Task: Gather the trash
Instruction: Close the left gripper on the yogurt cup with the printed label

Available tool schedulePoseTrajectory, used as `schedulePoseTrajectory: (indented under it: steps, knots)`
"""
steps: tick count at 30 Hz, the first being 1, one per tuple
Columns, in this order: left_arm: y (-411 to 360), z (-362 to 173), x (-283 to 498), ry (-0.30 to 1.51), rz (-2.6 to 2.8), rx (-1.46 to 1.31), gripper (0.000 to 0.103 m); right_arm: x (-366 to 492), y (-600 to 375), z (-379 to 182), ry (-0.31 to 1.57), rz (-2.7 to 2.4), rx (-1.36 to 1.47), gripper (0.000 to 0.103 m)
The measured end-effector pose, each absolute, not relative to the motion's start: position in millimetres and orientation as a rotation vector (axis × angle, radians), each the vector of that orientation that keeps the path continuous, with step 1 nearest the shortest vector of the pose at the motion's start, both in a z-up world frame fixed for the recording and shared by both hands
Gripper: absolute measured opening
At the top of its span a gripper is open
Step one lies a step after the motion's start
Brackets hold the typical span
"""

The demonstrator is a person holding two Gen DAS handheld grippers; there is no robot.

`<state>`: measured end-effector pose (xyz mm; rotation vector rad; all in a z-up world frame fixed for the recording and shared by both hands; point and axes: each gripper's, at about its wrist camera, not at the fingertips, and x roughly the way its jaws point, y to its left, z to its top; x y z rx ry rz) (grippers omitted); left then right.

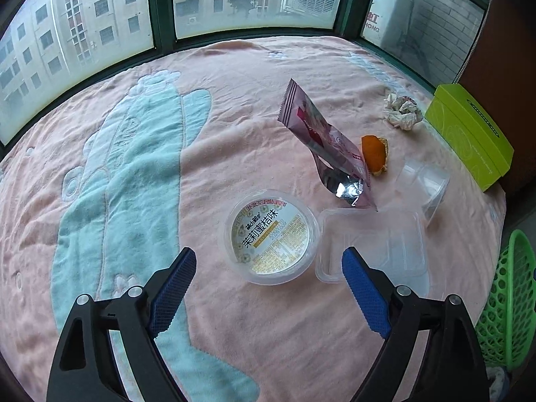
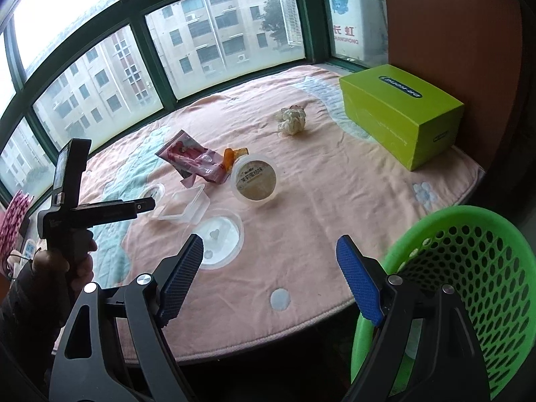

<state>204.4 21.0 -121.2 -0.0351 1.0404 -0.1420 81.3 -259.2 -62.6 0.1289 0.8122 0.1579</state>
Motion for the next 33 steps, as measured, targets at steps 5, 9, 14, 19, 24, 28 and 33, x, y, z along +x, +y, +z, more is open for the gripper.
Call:
schedulePoseTrajectory:
  steps: [5,9,14,19,24,28,33]
  knots:
    - [21.4,-130.9,216.1,1.059,-0.15,-0.051,0.086,91.7,-246.4,-74.8,0.846,0.18,0.121,0.081]
    - [23.8,-136.4,220.3,1.064,-0.164,-0.063,0.084,98.2,-235.3,-86.0,0.872,0.202,0.114,0.081]
    - [28.1,-140.5,222.7,1.071,-0.183,-0.088,0.069,108.5,-221.1,-100.8,0.906,0.222,0.096,0.081]
    - [32.6,-138.4,220.6,1.061,-0.194,-0.102,0.067,117.0,-209.3,-114.1,0.929,0.242,0.08,0.084]
    - [40.7,-130.0,215.2,1.042,-0.192,-0.122,0.067,125.0,-196.9,-126.6,0.949,0.257,0.061,0.088]
    - [47.2,-121.5,209.7,1.024,-0.187,-0.125,0.067,132.3,-186.3,-136.2,0.964,0.273,0.042,0.09]
    - [55.7,-115.5,203.5,1.014,-0.175,-0.129,0.067,142.2,-175.0,-144.1,0.978,0.286,0.015,0.093]
